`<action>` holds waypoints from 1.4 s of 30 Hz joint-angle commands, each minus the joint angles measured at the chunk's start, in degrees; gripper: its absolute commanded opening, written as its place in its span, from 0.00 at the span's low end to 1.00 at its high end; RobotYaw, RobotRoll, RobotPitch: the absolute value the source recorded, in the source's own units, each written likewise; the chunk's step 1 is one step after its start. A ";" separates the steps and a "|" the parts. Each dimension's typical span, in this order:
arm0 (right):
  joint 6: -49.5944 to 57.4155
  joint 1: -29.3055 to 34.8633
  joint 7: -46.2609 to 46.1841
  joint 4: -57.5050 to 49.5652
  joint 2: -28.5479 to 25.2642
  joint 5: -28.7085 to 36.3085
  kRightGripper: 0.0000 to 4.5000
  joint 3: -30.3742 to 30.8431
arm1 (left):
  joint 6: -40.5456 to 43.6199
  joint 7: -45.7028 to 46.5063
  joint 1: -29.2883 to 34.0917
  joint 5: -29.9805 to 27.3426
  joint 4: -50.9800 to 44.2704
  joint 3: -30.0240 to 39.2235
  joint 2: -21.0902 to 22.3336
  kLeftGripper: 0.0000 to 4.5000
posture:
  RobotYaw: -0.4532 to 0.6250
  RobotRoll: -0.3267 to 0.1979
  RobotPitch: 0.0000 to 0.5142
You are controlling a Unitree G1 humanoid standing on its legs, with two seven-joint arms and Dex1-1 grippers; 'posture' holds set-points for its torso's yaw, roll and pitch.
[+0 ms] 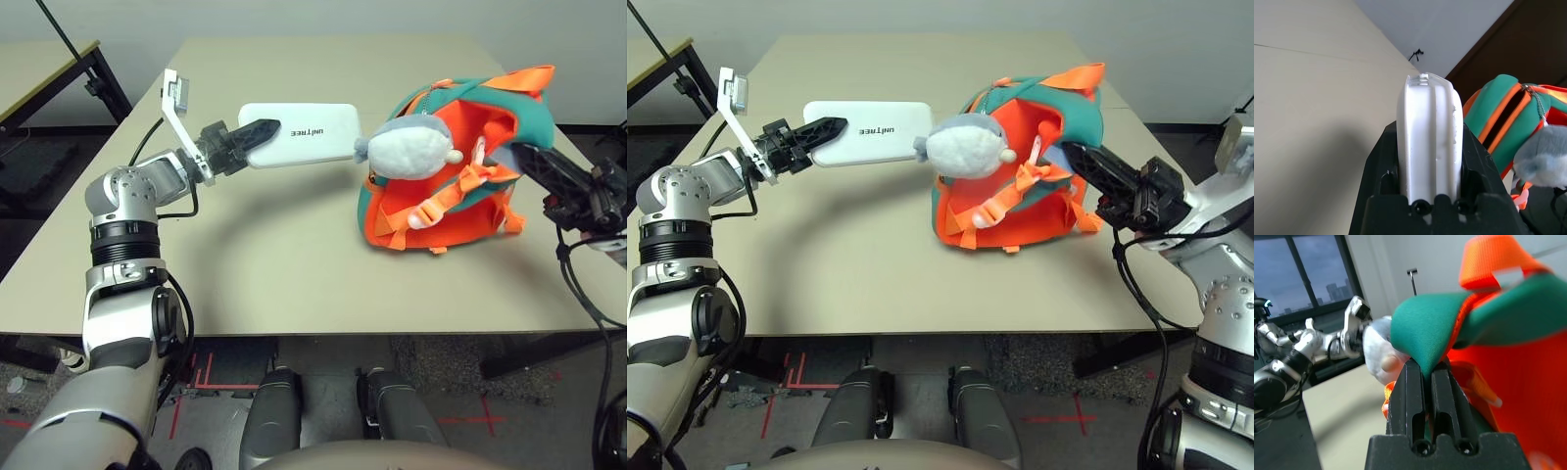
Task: Put the pencil case into the backpack and zip it.
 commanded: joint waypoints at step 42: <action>-2.94 5.51 -0.80 -1.25 0.15 -3.32 0.00 3.86 | -8.43 -25.04 -10.80 7.32 -8.66 -18.41 8.96 0.29 | 0.46 0.62 0.09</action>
